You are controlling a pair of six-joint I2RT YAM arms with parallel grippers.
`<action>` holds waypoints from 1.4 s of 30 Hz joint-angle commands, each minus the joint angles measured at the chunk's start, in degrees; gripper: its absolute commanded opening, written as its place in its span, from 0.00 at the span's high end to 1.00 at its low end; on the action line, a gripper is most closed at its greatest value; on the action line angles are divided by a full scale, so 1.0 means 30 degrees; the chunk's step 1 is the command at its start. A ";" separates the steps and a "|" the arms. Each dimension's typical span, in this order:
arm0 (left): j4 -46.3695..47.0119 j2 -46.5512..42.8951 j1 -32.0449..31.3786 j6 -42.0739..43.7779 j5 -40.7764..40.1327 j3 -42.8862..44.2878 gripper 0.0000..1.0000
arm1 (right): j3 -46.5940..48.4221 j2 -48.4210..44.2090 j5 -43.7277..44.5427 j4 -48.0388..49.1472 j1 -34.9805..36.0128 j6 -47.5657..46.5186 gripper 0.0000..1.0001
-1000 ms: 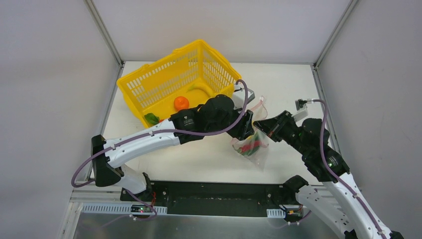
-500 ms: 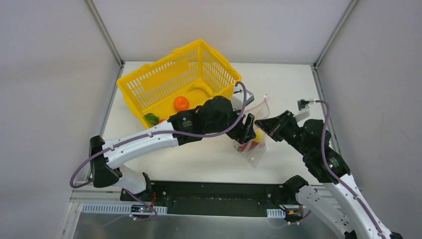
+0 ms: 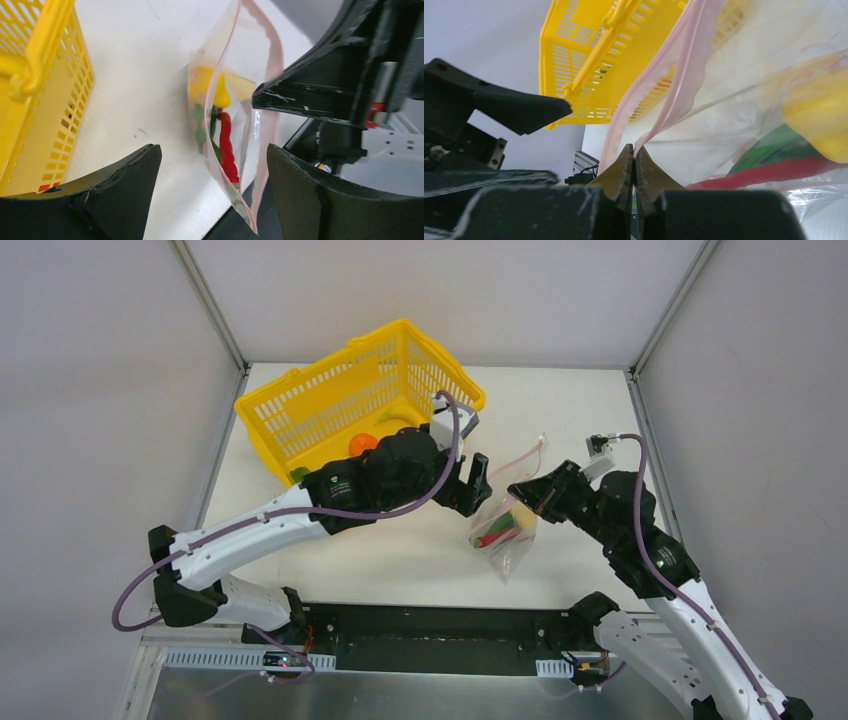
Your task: Place the food in the zip-top bag and seal the zipper
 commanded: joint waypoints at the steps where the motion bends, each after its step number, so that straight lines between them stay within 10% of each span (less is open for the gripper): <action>1: -0.2108 0.1942 0.0132 0.0283 -0.0430 0.1345 0.21 | 0.1268 0.0394 -0.0903 0.0001 0.0066 -0.1114 0.97; 5: -0.2409 0.3273 0.0234 0.0300 0.1224 0.2110 0.25 | 0.1446 0.0850 -0.1652 0.0013 0.0048 -0.1501 0.97; 10: -0.3297 0.4177 0.0673 -0.0324 0.0365 0.2414 0.56 | 0.2081 0.1441 -0.2126 -0.0696 0.0053 -0.2494 0.97; 21: -0.3112 0.3096 0.3261 -0.1786 -0.1552 0.1212 0.96 | 0.8962 0.4106 0.1085 -1.2398 0.0057 -0.7683 0.96; 30: -0.3036 0.3784 0.3867 -0.1546 -0.1007 0.2028 0.97 | 1.0605 0.5673 0.2199 -1.3950 0.0061 -0.6031 1.00; 42: -0.3764 0.4606 0.4312 -0.0416 0.0935 0.4401 0.61 | 0.8398 0.5187 0.0329 -0.8707 0.0049 -0.2843 1.00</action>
